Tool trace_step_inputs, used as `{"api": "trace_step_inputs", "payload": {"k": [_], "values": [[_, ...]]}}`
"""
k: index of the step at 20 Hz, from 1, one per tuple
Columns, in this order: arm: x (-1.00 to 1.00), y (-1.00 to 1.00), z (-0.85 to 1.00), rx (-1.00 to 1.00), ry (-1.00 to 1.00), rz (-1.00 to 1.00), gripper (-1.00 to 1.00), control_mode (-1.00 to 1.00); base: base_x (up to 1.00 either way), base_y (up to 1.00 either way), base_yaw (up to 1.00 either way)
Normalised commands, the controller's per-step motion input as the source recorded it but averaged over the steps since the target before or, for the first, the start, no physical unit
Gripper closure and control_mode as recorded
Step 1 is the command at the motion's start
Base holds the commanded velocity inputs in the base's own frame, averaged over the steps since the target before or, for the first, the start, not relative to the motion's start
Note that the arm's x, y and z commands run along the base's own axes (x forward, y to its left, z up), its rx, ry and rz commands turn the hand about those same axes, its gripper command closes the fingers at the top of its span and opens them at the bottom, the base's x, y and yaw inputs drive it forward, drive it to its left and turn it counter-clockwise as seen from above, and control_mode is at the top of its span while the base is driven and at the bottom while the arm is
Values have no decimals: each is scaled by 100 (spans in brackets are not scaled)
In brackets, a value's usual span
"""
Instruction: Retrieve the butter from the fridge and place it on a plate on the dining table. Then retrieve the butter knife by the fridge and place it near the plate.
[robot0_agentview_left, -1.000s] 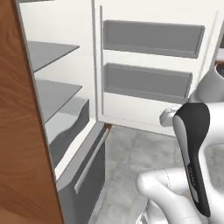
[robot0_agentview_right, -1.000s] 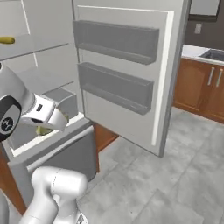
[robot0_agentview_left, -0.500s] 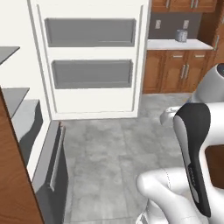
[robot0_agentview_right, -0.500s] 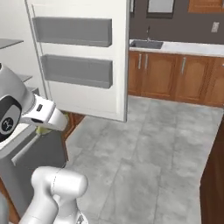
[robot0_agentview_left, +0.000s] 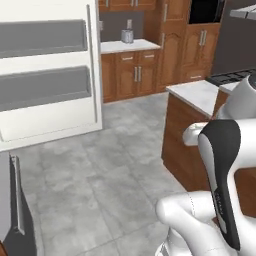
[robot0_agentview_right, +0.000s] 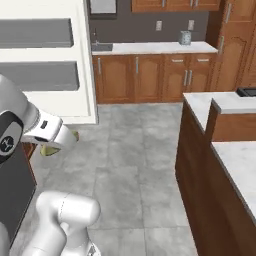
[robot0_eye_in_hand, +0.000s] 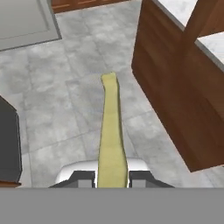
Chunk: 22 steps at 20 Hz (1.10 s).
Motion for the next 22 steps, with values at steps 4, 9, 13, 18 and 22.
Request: {"api": "trace_step_inputs", "payload": {"k": [4,9,13,18,22], "values": [[0,0,0,0,0,0,100,100,-31,-4,-55],[0,0,0,0,0,0,100,100,-34,-3,-56],[0,0,0,0,0,0,100,100,-44,-6,-55],[0,0,0,0,0,0,100,100,-32,-29,-36],[0,0,0,0,0,0,100,100,-2,-68,-5]]}}
